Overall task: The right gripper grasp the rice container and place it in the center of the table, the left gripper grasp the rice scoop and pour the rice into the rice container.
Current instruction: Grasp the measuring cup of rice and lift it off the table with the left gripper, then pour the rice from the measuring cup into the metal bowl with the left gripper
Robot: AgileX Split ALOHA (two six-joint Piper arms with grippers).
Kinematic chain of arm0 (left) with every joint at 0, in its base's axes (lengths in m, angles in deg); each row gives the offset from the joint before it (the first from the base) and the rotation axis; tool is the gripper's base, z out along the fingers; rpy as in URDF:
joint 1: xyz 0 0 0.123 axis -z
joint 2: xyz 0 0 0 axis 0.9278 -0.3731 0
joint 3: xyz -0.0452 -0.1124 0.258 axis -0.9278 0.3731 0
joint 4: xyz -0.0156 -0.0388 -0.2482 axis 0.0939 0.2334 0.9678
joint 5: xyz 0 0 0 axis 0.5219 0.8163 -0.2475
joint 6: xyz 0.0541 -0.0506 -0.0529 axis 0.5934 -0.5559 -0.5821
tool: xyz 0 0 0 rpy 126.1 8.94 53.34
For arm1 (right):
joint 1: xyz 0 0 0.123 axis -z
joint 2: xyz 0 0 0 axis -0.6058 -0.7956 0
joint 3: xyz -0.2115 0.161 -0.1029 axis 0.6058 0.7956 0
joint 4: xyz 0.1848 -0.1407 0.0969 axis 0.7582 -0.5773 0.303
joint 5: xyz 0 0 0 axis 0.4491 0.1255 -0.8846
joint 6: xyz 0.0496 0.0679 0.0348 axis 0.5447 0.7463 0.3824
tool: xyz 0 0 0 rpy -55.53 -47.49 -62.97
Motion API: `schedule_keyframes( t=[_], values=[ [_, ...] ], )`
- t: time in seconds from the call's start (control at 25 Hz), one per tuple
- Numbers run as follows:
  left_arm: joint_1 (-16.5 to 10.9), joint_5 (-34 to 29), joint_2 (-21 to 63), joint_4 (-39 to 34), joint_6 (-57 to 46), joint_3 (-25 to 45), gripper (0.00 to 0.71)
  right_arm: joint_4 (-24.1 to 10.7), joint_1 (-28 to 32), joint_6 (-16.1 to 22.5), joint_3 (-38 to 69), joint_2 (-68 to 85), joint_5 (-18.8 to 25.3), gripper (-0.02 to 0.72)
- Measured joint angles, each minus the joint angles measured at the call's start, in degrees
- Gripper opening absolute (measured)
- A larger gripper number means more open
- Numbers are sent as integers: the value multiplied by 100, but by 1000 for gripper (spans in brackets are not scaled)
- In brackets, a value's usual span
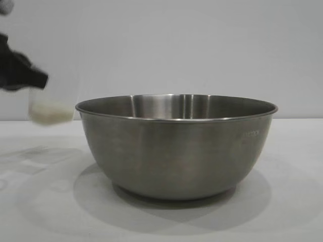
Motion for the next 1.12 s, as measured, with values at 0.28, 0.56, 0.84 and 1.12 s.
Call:
schedule_keyframes(
  t=[0.28,0.56,0.84,1.12],
  values=[
    [393,21,621,-1037,2086,-357,0,-8,0,0,0,0,0,249],
    [817,-534,621,-2430,4293,-718,0,-8,0,0,0,0,0,249],
    [921,-1211,621,-3722,5323,-1233,0,-8,0,0,0,0,0,249],
    [1225,-1451,669,-4549,6024,-1788,0,-8,0,0,0,0,0,249]
  ],
)
